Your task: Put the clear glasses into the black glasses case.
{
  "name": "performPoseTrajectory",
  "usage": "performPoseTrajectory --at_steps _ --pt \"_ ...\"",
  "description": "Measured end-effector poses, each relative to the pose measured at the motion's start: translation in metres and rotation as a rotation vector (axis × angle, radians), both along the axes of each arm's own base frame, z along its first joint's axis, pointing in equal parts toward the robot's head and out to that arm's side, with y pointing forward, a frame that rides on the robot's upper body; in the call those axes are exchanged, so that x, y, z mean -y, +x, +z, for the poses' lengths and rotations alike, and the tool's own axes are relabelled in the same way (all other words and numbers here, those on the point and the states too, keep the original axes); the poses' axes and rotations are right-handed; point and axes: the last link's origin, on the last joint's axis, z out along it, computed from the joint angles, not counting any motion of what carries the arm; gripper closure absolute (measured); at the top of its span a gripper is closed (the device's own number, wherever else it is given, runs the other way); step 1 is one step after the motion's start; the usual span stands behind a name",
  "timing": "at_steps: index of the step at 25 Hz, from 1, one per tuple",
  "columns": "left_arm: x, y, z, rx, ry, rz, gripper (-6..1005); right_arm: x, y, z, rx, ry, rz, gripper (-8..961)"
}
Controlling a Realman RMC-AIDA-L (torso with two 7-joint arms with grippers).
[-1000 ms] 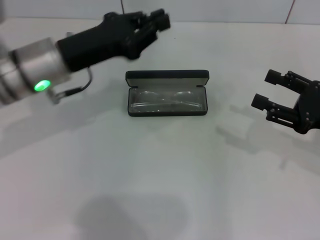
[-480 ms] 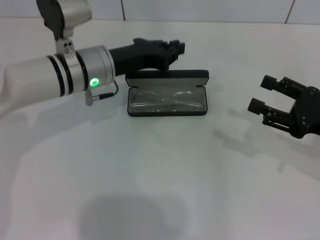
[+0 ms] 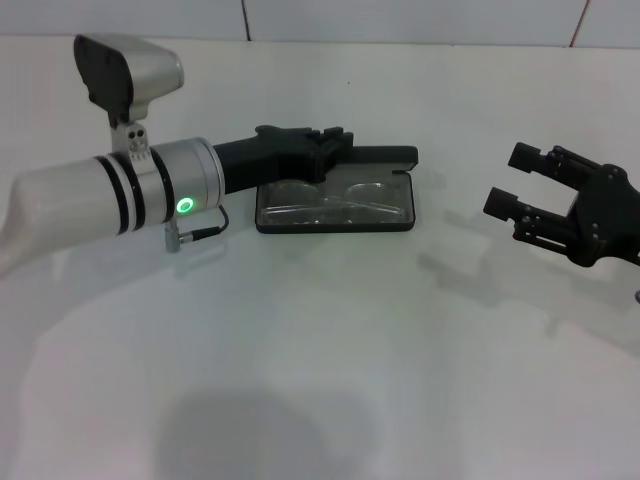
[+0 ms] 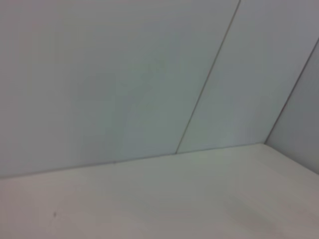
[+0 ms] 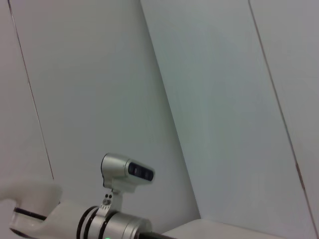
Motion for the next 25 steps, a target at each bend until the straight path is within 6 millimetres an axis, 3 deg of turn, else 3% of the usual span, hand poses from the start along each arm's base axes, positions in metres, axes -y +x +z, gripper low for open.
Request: performPoseTrajectory --at_steps 12,15,21,25 --pt "0.02 -0.023 -0.009 0.011 -0.043 0.074 907 -0.007 -0.006 0.0 0.004 0.002 0.018 198" --pt "0.027 -0.013 0.004 0.108 -0.041 0.006 907 -0.007 -0.007 0.0 0.005 0.0 0.024 198" --pt "0.055 0.009 0.052 0.261 0.088 -0.3 907 -0.006 -0.006 0.0 0.006 -0.001 0.022 199" --pt "0.068 0.014 0.072 0.333 0.146 -0.371 908 -0.005 -0.004 0.001 0.005 0.001 0.016 199"
